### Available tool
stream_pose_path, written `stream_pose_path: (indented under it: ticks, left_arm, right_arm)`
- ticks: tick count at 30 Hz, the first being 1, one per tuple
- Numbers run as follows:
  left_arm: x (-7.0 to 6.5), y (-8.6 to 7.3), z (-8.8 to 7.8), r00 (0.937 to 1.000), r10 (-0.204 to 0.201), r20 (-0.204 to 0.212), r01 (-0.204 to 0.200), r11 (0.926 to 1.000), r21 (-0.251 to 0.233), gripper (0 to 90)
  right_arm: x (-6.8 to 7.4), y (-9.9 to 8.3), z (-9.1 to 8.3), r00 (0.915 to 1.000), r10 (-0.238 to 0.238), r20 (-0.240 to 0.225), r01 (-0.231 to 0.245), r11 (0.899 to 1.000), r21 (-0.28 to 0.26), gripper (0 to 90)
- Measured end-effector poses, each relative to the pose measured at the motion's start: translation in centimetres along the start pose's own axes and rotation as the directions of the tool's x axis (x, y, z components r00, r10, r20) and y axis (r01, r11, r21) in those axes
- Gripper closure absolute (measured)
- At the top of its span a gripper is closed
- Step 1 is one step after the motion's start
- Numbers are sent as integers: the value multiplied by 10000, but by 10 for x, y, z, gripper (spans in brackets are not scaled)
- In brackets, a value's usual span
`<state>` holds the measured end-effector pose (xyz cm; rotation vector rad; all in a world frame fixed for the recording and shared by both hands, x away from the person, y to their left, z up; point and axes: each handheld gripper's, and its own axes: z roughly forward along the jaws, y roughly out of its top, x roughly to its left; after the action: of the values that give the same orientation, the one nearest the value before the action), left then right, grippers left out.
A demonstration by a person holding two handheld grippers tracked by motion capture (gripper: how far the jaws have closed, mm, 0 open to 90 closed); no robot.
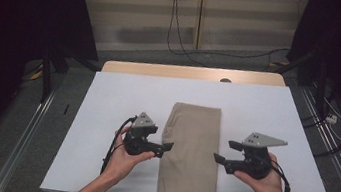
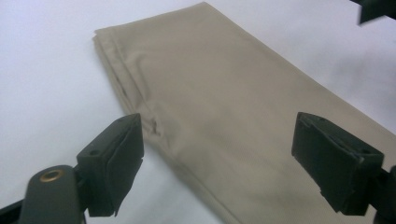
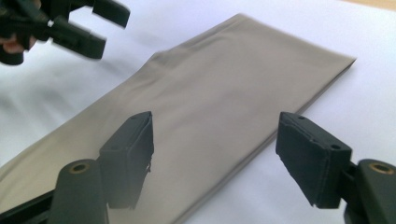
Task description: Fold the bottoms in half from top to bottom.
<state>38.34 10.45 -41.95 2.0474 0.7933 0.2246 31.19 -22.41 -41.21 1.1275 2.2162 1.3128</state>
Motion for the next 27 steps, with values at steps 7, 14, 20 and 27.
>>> stream_pose_path:
  ticks: [7,14,20,27]
  left_arm:
    - [32,24,33,9989,-274,-389,283,9994,217,161]
    - [70,46,57,9942,-928,-547,922,9957,-119,131]
    - [90,61,81,9938,-850,-721,859,9962,102,252]
    - [104,62,109,9911,-1147,-670,1180,9919,465,410]
  right_arm:
    - [-38,21,40,9983,347,470,-355,9992,155,319]
    - [-76,43,74,9942,579,903,-606,9978,268,308]
    - [-112,60,102,9867,1077,1216,-1149,9919,538,427]
    - [-132,57,132,9827,1260,1361,-1431,9818,1245,512]
